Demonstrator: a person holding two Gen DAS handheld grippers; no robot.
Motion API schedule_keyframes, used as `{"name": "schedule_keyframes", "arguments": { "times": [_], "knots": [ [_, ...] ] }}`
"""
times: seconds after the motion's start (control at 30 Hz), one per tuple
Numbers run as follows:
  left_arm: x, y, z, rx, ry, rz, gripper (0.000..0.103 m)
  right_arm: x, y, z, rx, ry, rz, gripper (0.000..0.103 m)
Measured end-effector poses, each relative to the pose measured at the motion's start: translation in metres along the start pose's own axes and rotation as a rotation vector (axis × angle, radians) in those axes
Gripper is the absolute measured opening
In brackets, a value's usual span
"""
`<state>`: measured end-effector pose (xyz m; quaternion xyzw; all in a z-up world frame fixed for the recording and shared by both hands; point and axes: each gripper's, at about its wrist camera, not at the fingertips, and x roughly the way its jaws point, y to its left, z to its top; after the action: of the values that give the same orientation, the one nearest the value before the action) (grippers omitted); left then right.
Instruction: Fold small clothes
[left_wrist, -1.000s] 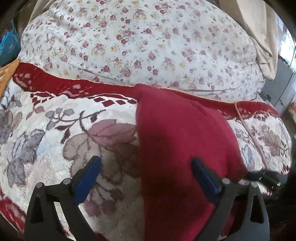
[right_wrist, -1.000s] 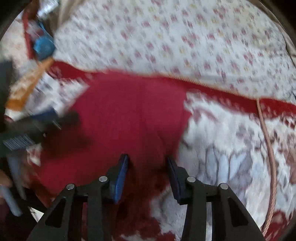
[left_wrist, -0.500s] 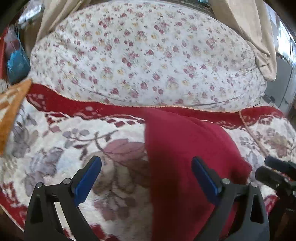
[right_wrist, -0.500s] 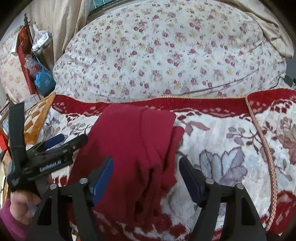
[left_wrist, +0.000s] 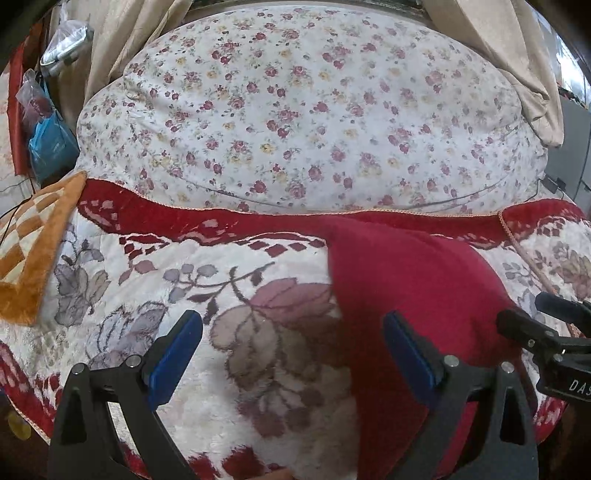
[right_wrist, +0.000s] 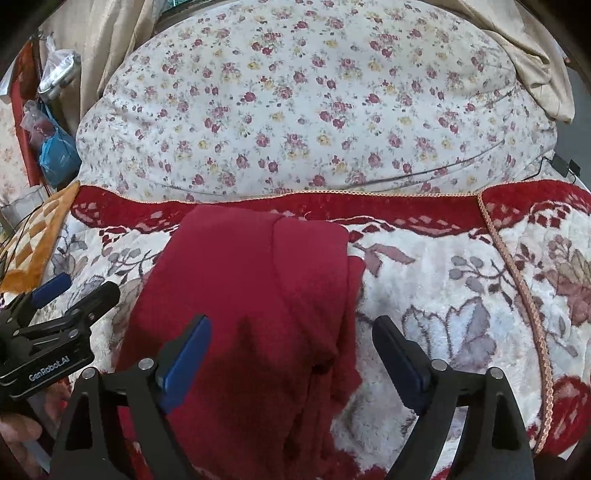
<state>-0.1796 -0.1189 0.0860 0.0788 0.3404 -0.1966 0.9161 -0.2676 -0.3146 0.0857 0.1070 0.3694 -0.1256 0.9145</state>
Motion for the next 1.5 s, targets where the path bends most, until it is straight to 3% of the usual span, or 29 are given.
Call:
{"name": "schedule_keyframes", "arguments": {
  "times": [1.5],
  "knots": [
    [0.006, -0.016, 0.002, 0.015, -0.011, 0.021, 0.097, 0.017, 0.002, -0.009, 0.007, 0.044, 0.016, 0.094]
  ]
}}
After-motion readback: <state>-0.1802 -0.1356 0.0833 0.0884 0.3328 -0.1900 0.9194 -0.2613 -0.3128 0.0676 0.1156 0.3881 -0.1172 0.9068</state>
